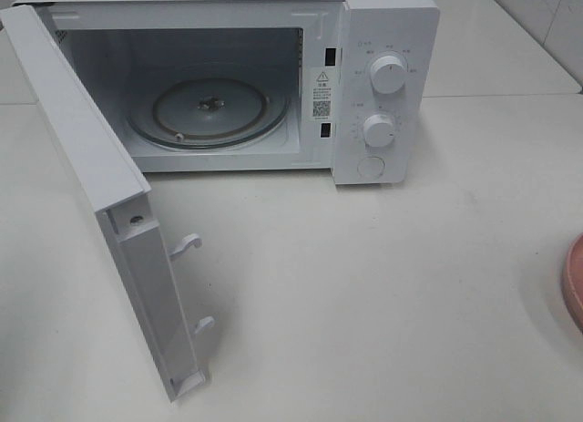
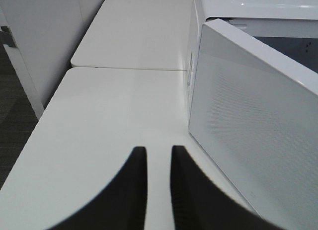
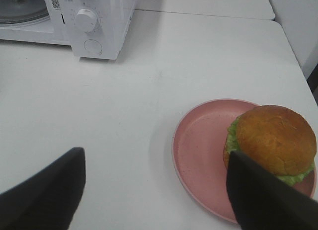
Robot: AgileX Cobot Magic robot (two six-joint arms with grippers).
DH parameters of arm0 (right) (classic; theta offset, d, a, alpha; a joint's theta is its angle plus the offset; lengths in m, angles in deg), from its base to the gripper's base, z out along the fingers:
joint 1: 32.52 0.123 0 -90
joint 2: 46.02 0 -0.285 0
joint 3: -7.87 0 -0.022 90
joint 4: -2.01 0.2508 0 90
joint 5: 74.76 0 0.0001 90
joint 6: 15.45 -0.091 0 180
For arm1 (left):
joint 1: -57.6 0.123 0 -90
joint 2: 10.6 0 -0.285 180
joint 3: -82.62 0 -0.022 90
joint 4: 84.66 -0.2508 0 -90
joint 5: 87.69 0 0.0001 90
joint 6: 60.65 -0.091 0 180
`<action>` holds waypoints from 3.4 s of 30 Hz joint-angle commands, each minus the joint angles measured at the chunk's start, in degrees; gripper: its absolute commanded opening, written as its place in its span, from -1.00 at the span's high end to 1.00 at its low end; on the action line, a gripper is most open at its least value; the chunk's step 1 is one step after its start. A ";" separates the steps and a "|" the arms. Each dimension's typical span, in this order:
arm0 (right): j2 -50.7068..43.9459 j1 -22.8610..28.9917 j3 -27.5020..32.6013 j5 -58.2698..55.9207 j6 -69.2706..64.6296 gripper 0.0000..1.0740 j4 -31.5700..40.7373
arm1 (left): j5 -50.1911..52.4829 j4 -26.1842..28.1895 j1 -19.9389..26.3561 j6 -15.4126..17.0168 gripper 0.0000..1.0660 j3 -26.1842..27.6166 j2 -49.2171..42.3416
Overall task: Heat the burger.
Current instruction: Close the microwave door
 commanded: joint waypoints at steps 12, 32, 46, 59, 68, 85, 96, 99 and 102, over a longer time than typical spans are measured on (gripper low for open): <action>-1.55 -0.34 0.17 0.23 -0.52 -0.40 0.00 | 51.34 -0.69 -0.23 -0.46 1.00 -15.53 17.19; -1.55 -0.34 0.17 0.23 -0.52 -0.40 0.00 | 89.15 -3.04 -0.23 4.87 1.00 -15.64 60.39; -1.55 -0.34 0.17 0.23 -0.52 -0.40 0.00 | 95.51 -23.15 -0.23 8.25 1.00 -6.36 74.03; -1.55 -0.34 0.17 0.23 -0.52 -0.40 0.00 | 93.16 -17.70 -9.00 7.45 1.00 -0.11 80.84; -1.55 -0.34 0.17 0.23 -0.52 -0.40 0.00 | 94.42 -9.80 -15.41 7.05 1.00 0.86 83.94; -1.55 -0.34 0.17 0.23 -0.52 -0.40 0.00 | 89.90 -6.30 -23.15 7.05 1.00 10.26 87.38; -1.55 -0.34 0.17 0.23 -0.63 -0.40 0.00 | 88.12 -3.95 -28.53 7.05 1.00 17.30 90.87; -1.55 -0.34 0.17 0.23 -0.63 -0.40 0.00 | 86.92 -3.27 -29.85 7.05 1.00 19.19 91.62; -1.55 -0.34 0.17 0.23 -0.63 -0.40 0.00 | 86.46 -2.41 -30.88 7.05 1.00 21.66 92.65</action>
